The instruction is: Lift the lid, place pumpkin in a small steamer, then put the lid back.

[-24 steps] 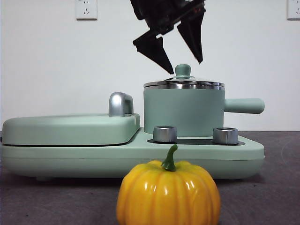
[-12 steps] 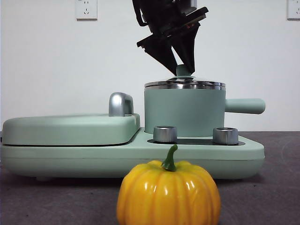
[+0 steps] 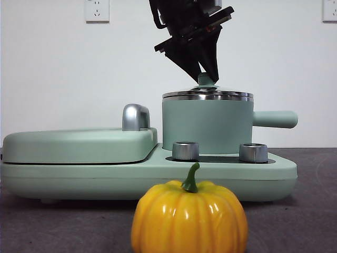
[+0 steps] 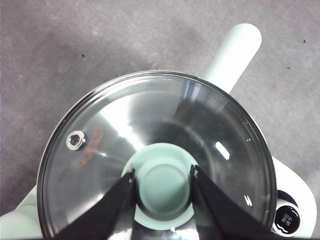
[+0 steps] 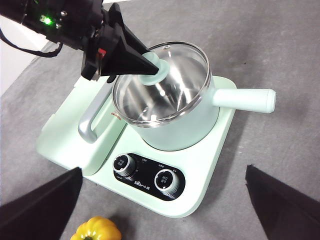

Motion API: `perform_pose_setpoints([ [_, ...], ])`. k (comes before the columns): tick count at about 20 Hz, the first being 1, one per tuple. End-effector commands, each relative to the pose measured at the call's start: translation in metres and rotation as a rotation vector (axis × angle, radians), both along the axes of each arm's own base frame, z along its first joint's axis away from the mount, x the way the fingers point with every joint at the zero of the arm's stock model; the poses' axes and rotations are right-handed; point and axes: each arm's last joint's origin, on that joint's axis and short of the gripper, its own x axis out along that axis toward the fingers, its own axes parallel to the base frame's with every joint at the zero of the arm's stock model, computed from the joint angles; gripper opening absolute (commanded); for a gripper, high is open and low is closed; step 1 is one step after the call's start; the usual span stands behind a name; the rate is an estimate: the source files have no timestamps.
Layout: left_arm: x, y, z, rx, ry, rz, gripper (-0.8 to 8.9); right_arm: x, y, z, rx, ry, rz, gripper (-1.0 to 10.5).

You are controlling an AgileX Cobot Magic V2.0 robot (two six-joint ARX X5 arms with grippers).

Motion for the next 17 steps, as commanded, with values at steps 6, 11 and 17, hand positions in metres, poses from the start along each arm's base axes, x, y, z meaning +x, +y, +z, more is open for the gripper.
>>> perform_pose_setpoints([
  [6, -0.005, 0.002, 0.043, -0.078, -0.067, 0.015, 0.07, 0.009, 0.009, 0.024, 0.027, 0.028, 0.056, 5.2],
  [11, -0.003, 0.021, 0.062, -0.084, -0.073, 0.053, 0.07, 0.020, 0.037, 0.034, -0.024, 0.171, 0.161, 5.2],
  [17, 0.018, 0.057, 0.064, -0.065, -0.059, 0.148, 0.07, 0.030, 0.095, 0.016, -0.171, 0.304, 0.284, 5.2],
])
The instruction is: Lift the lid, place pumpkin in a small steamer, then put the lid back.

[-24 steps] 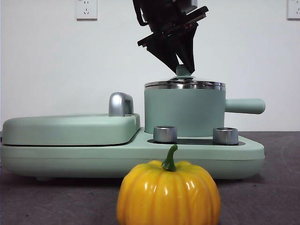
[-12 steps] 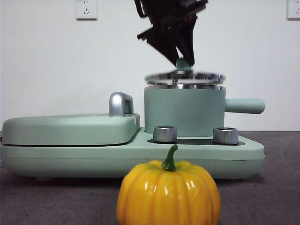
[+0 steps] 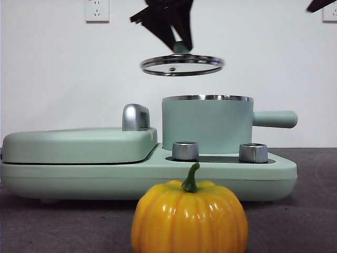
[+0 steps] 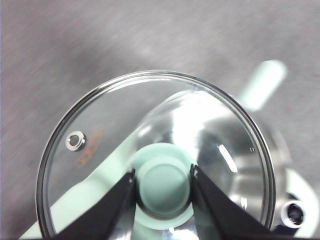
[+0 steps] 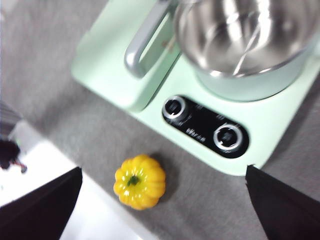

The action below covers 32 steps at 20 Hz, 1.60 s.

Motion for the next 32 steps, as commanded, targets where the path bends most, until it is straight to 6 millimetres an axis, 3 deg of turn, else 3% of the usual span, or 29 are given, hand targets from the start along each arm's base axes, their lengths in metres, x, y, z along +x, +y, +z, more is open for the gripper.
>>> perform_pose_setpoints([
  [1, 0.009, 0.014, 0.007, -0.015, -0.023, 0.041, 0.07, 0.004, 0.026, -0.005, -0.038, 0.046, 0.045, 5.2],
  [7, 0.038, 0.068, 0.006, -0.006, -0.011, 0.181, 0.07, 0.011, 0.091, -0.046, -0.227, 0.149, 0.212, 5.2],
  [13, 0.056, 0.111, 0.006, -0.009, -0.009, 0.292, 0.07, 0.007, 0.138, -0.086, -0.351, 0.240, 0.338, 5.3],
  [21, 0.065, 0.142, 0.006, -0.019, -0.002, 0.381, 0.07, 0.005, 0.168, -0.124, -0.453, 0.303, 0.397, 5.6],
  [32, 0.069, 0.150, 0.008, -0.044, -0.014, 0.422, 0.07, 0.009, 0.192, -0.177, -0.580, 0.392, 0.420, 5.6],
])
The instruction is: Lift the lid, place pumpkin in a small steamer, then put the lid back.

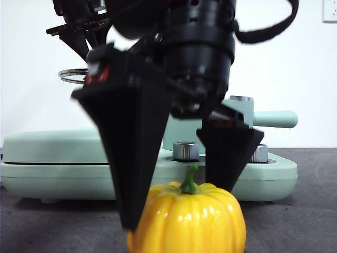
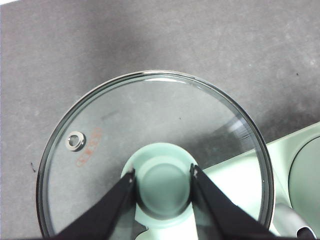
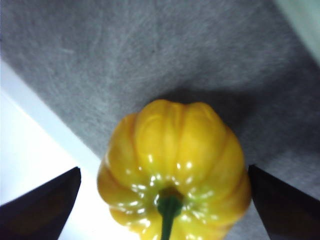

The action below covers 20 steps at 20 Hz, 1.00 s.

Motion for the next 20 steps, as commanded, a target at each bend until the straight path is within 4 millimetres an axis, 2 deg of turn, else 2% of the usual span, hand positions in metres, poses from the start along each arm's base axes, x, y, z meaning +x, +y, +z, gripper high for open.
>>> perform_pose_setpoints([
  [1, 0.002, 0.000, 0.008, -0.020, -0.051, 0.008, 0.07, -0.004, 0.011, -0.010, -0.022, 0.013, 0.020, 5.6],
  [4, 0.002, 0.000, 0.008, -0.020, -0.051, 0.008, 0.07, -0.006, 0.015, -0.018, -0.039, 0.015, 0.030, 5.4],
  [8, 0.002, 0.000, 0.008, -0.022, -0.050, 0.010, 0.07, -0.006, 0.016, -0.018, -0.042, 0.016, 0.032, 3.3],
  [9, 0.002, 0.000, 0.008, -0.022, -0.050, 0.010, 0.07, -0.006, 0.016, -0.018, -0.042, 0.015, 0.031, 3.1],
  [13, 0.002, 0.000, 0.008, -0.021, -0.050, 0.010, 0.07, -0.003, 0.016, -0.015, -0.050, 0.000, 0.025, 3.1],
  [16, 0.002, 0.000, 0.008, -0.021, -0.050, 0.012, 0.07, 0.011, 0.015, 0.010, -0.049, -0.001, 0.015, 3.1],
  [20, 0.003, 0.002, 0.008, -0.022, -0.051, 0.017, 0.07, 0.048, 0.007, 0.069, 0.002, -0.036, -0.066, 3.2],
])
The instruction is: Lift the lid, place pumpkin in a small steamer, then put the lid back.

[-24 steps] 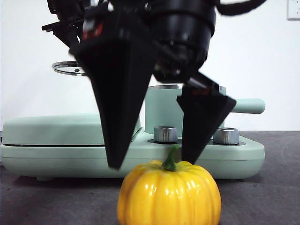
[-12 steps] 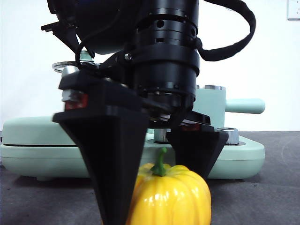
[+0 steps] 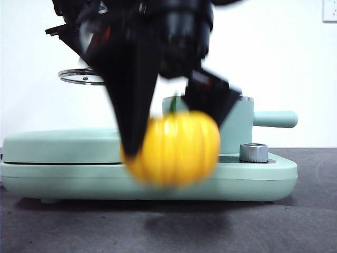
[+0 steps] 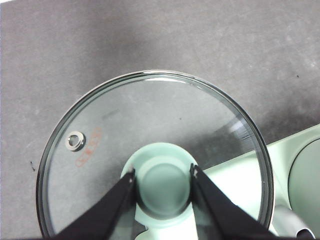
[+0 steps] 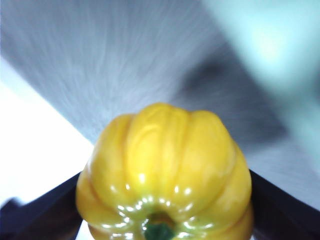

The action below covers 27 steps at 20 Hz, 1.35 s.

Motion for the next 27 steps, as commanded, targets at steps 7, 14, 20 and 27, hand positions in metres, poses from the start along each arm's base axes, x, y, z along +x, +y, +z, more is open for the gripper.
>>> perform_pose_setpoints([
  [7, 0.002, 0.000, 0.009, -0.018, -0.055, 0.008, 0.07, 0.095, -0.037, 0.089, 0.099, -0.195, -0.212, 3.2],
  [14, 0.002, 0.000, 0.008, -0.025, -0.051, 0.015, 0.07, 0.162, -0.067, 0.080, 0.140, -0.283, -0.361, 3.2],
  [20, 0.002, 0.000, 0.009, -0.026, -0.054, 0.015, 0.07, 0.180, -0.065, 0.055, 0.110, -0.268, -0.374, 3.2],
  [27, 0.003, 0.000, 0.009, -0.027, -0.057, 0.015, 0.07, 0.182, -0.051, 0.030, 0.003, -0.264, -0.355, 3.2],
])
